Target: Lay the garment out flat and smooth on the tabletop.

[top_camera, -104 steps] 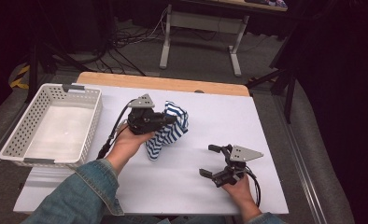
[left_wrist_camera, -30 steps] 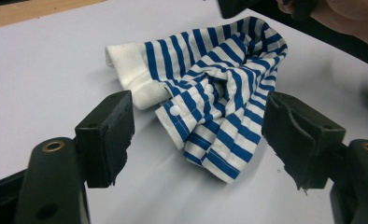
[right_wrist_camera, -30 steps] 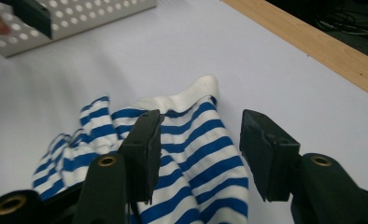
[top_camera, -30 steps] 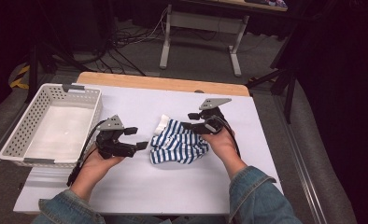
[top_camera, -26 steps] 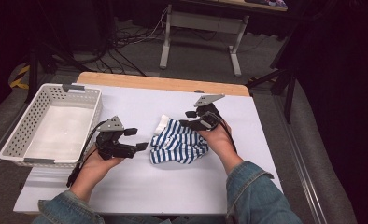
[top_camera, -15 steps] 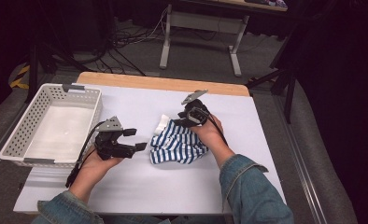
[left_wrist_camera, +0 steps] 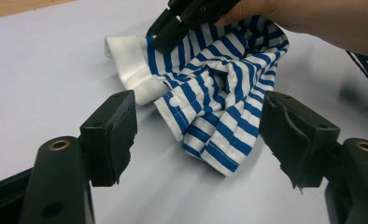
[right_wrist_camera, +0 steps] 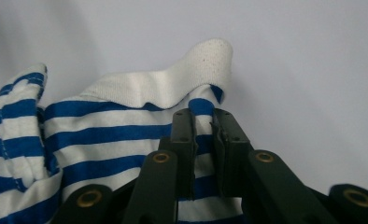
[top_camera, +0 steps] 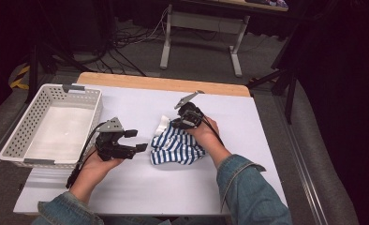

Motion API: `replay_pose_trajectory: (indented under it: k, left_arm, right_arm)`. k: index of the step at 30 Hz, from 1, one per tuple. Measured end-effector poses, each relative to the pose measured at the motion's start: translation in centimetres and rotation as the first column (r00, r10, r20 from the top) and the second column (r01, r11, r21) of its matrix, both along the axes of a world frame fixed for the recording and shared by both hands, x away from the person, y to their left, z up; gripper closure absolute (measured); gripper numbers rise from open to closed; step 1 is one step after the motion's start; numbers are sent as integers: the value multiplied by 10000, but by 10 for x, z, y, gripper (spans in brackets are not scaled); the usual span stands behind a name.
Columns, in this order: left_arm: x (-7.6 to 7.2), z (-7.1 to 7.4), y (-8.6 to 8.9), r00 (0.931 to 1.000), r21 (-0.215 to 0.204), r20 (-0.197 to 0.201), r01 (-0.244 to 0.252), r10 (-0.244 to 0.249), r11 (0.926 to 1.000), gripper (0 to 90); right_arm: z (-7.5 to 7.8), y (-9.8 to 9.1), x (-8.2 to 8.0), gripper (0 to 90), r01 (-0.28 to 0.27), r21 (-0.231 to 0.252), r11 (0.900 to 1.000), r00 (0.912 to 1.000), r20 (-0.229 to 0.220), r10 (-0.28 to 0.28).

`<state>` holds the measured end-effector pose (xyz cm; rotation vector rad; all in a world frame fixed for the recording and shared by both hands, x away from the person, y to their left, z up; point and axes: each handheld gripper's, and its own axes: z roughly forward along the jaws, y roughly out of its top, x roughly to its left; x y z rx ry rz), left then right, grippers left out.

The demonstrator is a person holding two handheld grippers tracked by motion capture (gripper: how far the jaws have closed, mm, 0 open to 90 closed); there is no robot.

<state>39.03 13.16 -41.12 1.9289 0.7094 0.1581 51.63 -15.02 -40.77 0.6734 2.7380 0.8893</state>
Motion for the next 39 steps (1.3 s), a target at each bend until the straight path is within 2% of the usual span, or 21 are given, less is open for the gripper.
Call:
replay_pose_trajectory:
  k: [3,5,7,9,10,12,15,19,22,24,27,30,32,34,35,37,38,39]
  left_arm:
    - [1,-1,0,10000,8,-62,-25,25,10000,294]
    - [1,-2,0,10000,47,-57,-36,37,10000,299]
    - [1,-3,-1,9999,20,-145,-42,42,10000,299]
    - [2,-4,-1,9999,60,-127,3,-2,10000,300]
    - [2,-4,-2,9999,78,-153,-18,19,10000,301]
    - [3,-5,-3,9998,108,-183,3,-1,9999,301]
    - [3,-6,-3,9998,131,-192,34,-31,9999,303]
    - [3,-6,-2,9999,110,-160,-12,13,9999,305]
    - [3,-6,-1,9998,99,-187,-9,11,10000,306]
    - [3,-6,-1,9998,105,-176,-13,15,9999,306]
    - [3,-6,-2,9998,106,-180,-16,18,9999,306]
    - [3,-6,-2,9998,95,-178,-24,26,10000,306]
    - [3,-7,-2,9998,92,-185,-9,11,10000,306]
    - [4,-7,-2,9997,114,-232,10,-8,9999,306]
    - [4,-9,-4,9995,90,-304,11,-8,10000,306]
    - [5,-10,-5,9992,130,-394,68,-63,9999,306]
    - [5,-11,-6,9991,143,-402,107,-101,9998,306]
    - [5,-12,-8,9989,117,-458,124,-119,9999,309]
  right_arm:
    - [9,-2,-4,809,19,225,9997,9992,404,-28]
    - [17,-7,-4,810,114,504,9987,9963,840,-156]
    - [21,-9,-4,809,201,669,9976,9946,1004,-268]
    - [28,-17,-3,810,558,1214,9910,9884,1337,-720]
    - [31,-23,0,809,839,1637,9829,9831,1473,-1085]
    - [32,-27,2,809,1008,1823,9781,9791,1562,-1300]
    - [33,-35,6,809,1500,2038,9674,9650,1825,-1881]
    - [29,-48,14,809,2294,1959,9534,9419,2023,-2682]
    - [24,-60,21,809,2907,1795,9398,9259,1950,-3236]
    - [22,-66,24,808,3211,1778,9302,9171,1866,-3523]
    - [16,-73,29,798,3590,1432,9223,9070,1796,-3809]
    - [12,-78,31,714,3910,1161,9130,8962,1780,-4064]
    - [15,-80,30,653,3948,1259,9101,8911,1888,-4127]
    - [17,-80,28,632,3920,1309,9106,8911,1919,-4112]
    - [23,-78,23,585,3602,1577,9195,9051,1798,-3854]
    - [27,-73,18,562,3174,1594,9348,9250,1651,-3422]
    - [27,-68,14,548,2818,1550,9469,9404,1509,-3046]
    - [27,-65,12,538,2617,1501,9534,9488,1413,-2826]
